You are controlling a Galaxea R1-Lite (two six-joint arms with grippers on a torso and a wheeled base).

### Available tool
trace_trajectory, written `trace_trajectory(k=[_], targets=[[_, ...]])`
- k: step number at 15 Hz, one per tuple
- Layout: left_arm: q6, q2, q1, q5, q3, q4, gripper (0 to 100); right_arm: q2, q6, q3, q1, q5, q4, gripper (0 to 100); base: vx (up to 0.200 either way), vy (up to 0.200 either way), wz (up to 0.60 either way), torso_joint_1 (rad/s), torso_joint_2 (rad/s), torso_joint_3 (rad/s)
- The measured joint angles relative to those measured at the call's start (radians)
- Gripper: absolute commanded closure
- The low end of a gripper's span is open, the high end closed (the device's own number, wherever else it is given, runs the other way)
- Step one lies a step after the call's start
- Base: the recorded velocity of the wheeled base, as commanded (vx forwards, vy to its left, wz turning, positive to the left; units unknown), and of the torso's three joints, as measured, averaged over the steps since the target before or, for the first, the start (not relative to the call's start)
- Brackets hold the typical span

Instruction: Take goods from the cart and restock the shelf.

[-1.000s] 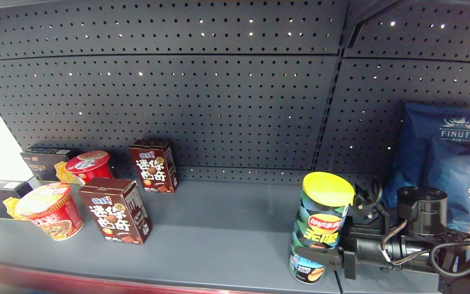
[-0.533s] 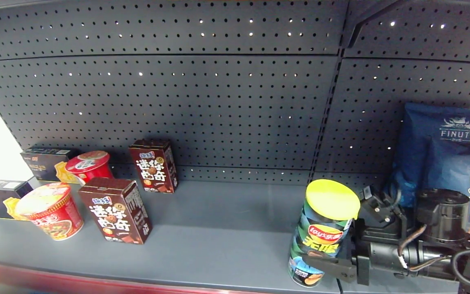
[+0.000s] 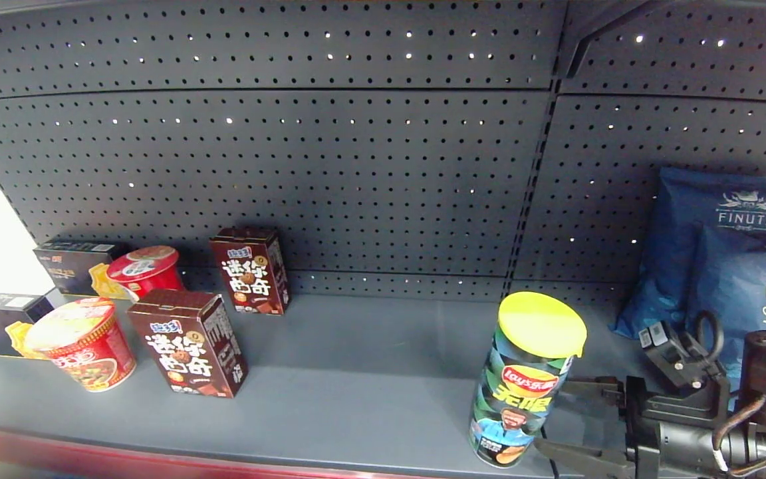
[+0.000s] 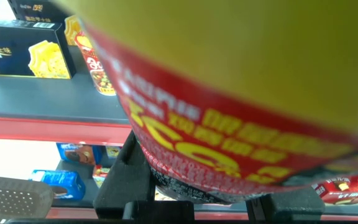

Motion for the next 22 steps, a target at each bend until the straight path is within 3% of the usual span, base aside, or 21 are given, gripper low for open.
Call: trace_trajectory(k=[12,22], targets=[[0.000,-0.023,-0.001,-0.001,0.024,0.001,100,0.054,-0.001,-0.040,-0.048,-0.029,-0.010,0,0.000,0.000,0.00,0.000,0.00,0.000],[0.000,-0.052,0.000,0.001,0.033,0.023,100,-0.027,0.005,0.004,0.037,-0.030,-0.001,0,0.000,0.000,0.00,0.000,0.00,0.000]])
